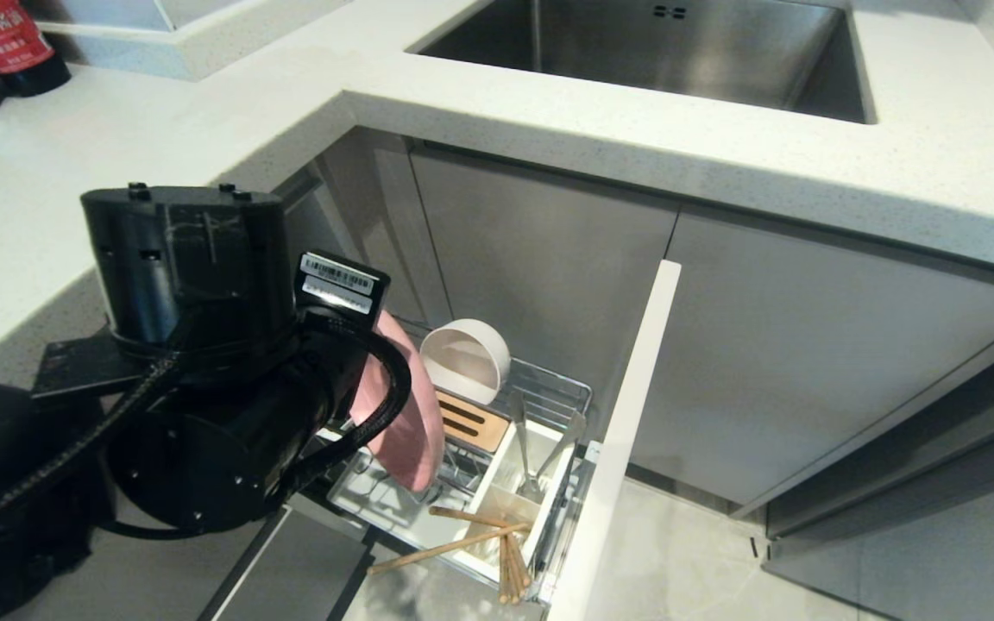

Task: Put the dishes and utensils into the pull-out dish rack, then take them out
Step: Pick up the plate and place it in the cupboard

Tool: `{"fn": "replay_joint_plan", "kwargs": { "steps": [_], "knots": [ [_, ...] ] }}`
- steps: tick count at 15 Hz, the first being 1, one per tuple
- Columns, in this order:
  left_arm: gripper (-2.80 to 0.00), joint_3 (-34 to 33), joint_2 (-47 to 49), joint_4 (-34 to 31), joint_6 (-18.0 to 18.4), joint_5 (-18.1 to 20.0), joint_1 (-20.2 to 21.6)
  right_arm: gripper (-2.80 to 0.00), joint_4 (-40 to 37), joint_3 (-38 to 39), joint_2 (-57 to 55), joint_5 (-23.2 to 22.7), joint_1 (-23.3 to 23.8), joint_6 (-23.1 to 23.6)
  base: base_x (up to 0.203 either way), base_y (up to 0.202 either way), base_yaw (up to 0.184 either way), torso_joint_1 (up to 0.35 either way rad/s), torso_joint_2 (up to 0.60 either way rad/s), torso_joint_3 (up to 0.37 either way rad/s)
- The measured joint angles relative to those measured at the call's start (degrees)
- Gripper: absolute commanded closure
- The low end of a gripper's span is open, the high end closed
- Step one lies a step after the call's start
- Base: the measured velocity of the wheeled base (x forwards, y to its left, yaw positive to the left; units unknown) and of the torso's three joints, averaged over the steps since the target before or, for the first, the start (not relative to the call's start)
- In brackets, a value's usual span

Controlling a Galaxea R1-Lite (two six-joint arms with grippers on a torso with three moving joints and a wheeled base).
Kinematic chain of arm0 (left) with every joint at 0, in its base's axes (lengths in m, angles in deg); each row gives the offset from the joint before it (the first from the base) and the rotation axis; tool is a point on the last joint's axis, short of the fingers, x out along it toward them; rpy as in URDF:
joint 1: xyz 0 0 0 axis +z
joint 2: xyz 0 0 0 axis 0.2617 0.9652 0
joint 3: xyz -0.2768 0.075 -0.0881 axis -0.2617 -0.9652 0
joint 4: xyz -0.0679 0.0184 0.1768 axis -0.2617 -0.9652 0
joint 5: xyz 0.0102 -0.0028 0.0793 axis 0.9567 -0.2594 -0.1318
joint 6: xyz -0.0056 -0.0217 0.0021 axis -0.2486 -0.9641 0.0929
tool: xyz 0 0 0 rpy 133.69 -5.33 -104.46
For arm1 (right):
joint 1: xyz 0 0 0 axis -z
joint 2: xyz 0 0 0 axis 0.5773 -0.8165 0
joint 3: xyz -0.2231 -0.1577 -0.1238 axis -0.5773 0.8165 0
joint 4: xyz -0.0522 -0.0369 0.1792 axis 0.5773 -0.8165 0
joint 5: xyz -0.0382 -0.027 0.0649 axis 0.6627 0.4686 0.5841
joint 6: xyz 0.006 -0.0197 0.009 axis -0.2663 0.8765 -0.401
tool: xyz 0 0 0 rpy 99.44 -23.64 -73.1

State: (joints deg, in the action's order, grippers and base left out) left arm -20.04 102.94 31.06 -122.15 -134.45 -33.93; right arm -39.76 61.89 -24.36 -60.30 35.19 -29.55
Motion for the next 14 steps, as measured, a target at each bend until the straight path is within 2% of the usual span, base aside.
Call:
{"fn": "replay_joint_plan", "kwargs": {
  "steps": [4, 14],
  "knots": [
    [0.00, 0.08, 1.61, 5.49, -0.28, 1.27, 2.42, 0.00, 0.00, 0.00, 0.00, 0.00, 0.00, 0.01, 0.000, 0.000, 0.000, 0.000, 0.00, 0.000],
    [0.00, -0.91, 4.14, 8.14, -3.02, 2.04, 4.39, 0.00, 0.00, 0.00, 0.00, 0.00, 0.00, 0.01, 0.000, 0.000, 0.000, 0.000, 0.00, 0.000]
  ]
}}
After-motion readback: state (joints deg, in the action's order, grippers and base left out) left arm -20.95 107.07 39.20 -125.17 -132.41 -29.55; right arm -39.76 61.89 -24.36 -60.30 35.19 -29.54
